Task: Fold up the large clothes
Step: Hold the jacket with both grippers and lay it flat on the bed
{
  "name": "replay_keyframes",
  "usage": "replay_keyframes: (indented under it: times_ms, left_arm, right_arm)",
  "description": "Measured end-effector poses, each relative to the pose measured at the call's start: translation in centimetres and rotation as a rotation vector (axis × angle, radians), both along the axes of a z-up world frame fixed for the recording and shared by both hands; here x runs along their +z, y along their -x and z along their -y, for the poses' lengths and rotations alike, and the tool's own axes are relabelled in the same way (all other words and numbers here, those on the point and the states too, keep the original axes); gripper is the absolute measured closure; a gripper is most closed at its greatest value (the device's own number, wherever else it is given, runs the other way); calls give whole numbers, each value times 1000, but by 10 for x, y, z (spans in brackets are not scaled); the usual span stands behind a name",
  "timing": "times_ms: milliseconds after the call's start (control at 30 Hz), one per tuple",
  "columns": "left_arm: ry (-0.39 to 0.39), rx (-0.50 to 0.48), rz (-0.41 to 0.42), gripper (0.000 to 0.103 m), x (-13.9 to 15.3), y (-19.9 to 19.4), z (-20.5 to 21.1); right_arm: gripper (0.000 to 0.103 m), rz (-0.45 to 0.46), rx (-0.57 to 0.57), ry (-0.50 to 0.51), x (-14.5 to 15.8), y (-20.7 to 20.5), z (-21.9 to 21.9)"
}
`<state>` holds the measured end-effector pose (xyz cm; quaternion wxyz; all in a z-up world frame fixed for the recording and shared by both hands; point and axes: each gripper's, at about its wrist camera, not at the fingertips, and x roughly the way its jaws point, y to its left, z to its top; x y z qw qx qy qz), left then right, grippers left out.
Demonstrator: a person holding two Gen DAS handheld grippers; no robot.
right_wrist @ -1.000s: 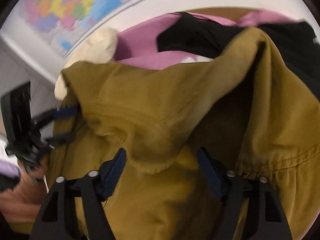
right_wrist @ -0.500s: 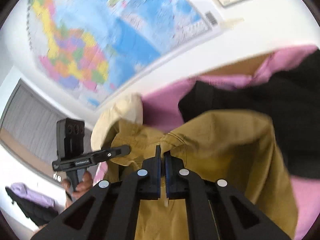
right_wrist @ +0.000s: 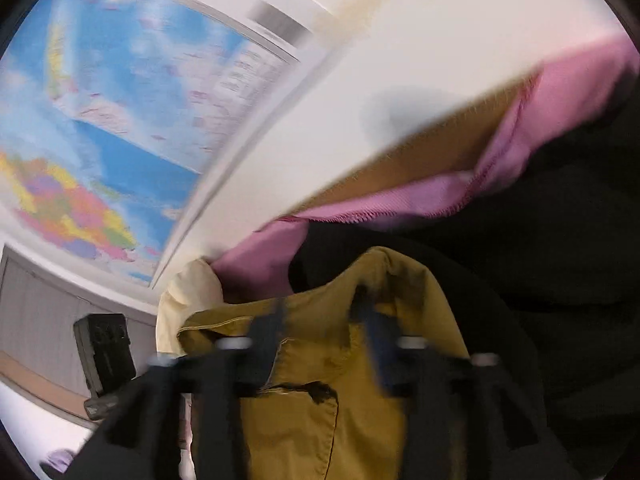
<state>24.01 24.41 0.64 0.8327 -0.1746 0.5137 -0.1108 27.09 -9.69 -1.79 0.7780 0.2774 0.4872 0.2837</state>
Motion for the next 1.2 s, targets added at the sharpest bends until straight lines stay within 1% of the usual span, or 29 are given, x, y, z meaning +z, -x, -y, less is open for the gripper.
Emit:
replay_keyframes:
  times_ms: [33, 67, 133, 200, 233, 267, 300, 333, 367, 400, 433, 467, 533, 567, 633, 667, 700, 733, 767, 833, 867, 900, 933, 967, 1000, 1067, 1100, 1167, 1200]
  left_arm:
    - [-33, -43, 19, 10, 3, 6, 8]
    - [-60, -84, 38, 10, 5, 12, 15]
    - [-80, -169, 57, 11, 4, 18, 34]
    - [-87, -235, 49, 11, -1, 20, 52]
    - [-86, -261, 36, 14, -6, 18, 60]
    - [-86, -278, 28, 17, -10, 13, 68]
    - [-82, -288, 12, 21, -16, 6, 76]
    - [-71, -288, -2, 28, -21, -2, 81]
    - [-66, -284, -6, 31, -25, -9, 84]
    - [-70, -252, -23, 38, -31, -22, 86]
    - [-68, -218, -32, 45, -34, -32, 84]
    - [-67, -180, -34, 46, -35, -44, 81]
    - [-53, -101, -27, 47, -36, -63, 69]
    - [-45, -58, -30, 46, -38, -72, 61]
    - [-2, 4, -83, 45, -46, -82, 49]
    - [14, 30, -123, 43, -50, -84, 45]
    - [23, 33, -138, 39, -51, -82, 44]
    - [39, 13, -131, 37, -47, -78, 43]
    - [40, -8, -107, 36, -41, -73, 44]
    - [55, -40, -53, 27, -25, -56, 42]
    - [58, -51, -20, 26, -16, -47, 41]
    - [49, -60, 12, 25, -7, -37, 40]
    - [29, -82, 65, 23, 6, -23, 43]
    - [11, -98, 96, 21, 13, -15, 47]
    - [-5, -110, 116, 20, 18, -8, 52]
    - [-21, -176, 160, 18, 33, 15, 69]
    - [-24, -207, 172, 15, 36, 24, 69]
    - [-83, -272, 211, 14, 44, 51, 92]
    - [-95, -303, 217, 14, 44, 59, 101]
  right_arm:
    - [35, 40, -2, 23, 11, 6, 2]
    - [36, 100, 38, 41, 25, 14, 4]
    - [38, 140, 86, 92, 37, 24, 0]
    - [49, 153, 159, 176, 39, 34, -12]
    - [52, 151, 177, 203, 35, 34, -17]
    - [61, 147, 192, 236, 31, 34, -22]
    - [65, 134, 203, 268, 23, 30, -28]
    - [71, 119, 203, 266, 17, 27, -32]
    - [80, 91, 208, 257, 9, 20, -36]
    - [87, 83, 199, 268, 3, 15, -39]
    - [88, 85, 172, 286, -1, 6, -42]
    - [89, 85, 162, 285, -3, -1, -44]
    - [89, 81, 85, 241, -2, -16, -38]
    - [87, 81, 51, 231, 0, -19, -32]
    - [85, 64, 19, 168, 5, -20, -20]
    - [80, 61, 26, 137, 12, -15, -12]
    - [65, 79, 47, 146, 23, -5, -4]
    - [59, 114, 68, 178, 34, 9, 6]
    - [55, 152, 86, 212, 45, 23, 16]
    - [43, 231, 121, 269, 68, 65, 45]
    - [36, 251, 126, 281, 74, 81, 54]
    - [34, 271, 133, 301, 79, 102, 68]
    - [34, 283, 141, 335, 83, 126, 83]
    - [32, 288, 149, 380, 83, 151, 95]
    - [27, 288, 154, 409, 82, 167, 99]
    - [24, 269, 161, 475, 70, 211, 114]
    - [23, 248, 172, 501, 64, 226, 117]
    - [23, 230, 194, 553, 47, 256, 114]
    - [23, 222, 214, 570, 40, 272, 112]
